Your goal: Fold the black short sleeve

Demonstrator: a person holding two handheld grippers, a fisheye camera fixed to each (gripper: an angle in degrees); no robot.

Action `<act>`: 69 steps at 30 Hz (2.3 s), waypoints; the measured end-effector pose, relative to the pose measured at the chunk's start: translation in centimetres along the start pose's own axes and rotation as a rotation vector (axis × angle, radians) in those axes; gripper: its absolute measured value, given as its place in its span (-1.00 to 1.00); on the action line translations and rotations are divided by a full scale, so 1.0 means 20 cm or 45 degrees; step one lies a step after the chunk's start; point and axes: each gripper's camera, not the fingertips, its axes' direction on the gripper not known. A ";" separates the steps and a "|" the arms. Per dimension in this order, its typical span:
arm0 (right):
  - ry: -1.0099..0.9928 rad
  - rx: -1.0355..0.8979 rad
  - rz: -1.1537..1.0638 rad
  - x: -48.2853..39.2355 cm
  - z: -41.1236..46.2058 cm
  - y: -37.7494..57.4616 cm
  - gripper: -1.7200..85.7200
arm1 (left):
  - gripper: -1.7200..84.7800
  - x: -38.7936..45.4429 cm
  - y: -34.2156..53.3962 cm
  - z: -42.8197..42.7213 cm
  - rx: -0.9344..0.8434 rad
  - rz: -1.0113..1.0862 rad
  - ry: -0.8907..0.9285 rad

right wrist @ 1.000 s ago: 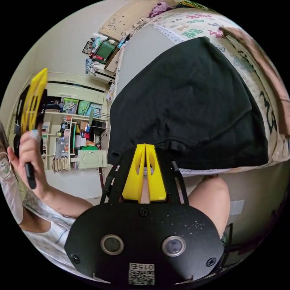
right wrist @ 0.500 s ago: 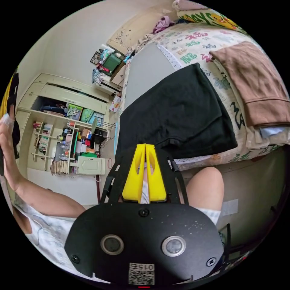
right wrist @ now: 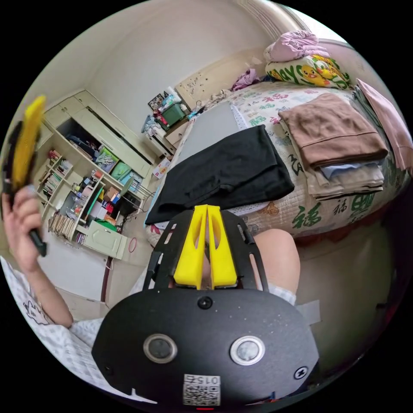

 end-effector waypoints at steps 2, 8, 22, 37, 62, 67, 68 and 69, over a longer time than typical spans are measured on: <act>-0.001 0.104 -0.050 0.05 -0.08 0.07 -0.97 | -0.98 -0.21 0.14 0.07 -0.149 -0.101 -0.137; -0.101 0.100 0.078 0.34 -0.06 0.20 -0.97 | -0.98 -0.47 0.45 0.24 -0.316 -0.280 -0.221; -0.398 0.225 0.214 0.58 -0.27 0.37 -0.97 | -0.98 -0.25 0.53 0.79 -0.347 -0.344 -0.176; -0.317 0.467 0.179 0.50 -0.77 0.57 -0.97 | -0.98 -0.06 0.68 0.77 -0.106 -0.309 -0.232; 0.113 0.732 -0.266 -0.61 -1.10 0.24 -0.97 | -0.98 -0.40 1.00 0.73 0.257 -0.276 -0.164; 0.124 0.738 -0.316 -0.77 -1.00 0.13 -0.97 | -0.96 -0.58 0.94 0.92 0.237 -0.326 -0.164; 0.117 0.718 -0.329 -0.78 -0.95 0.09 -0.97 | -0.94 -0.63 0.92 0.98 0.209 -0.343 -0.191; 0.117 0.703 -0.334 -0.79 -0.92 0.07 -0.97 | -0.94 -0.66 0.91 1.01 0.195 -0.353 -0.204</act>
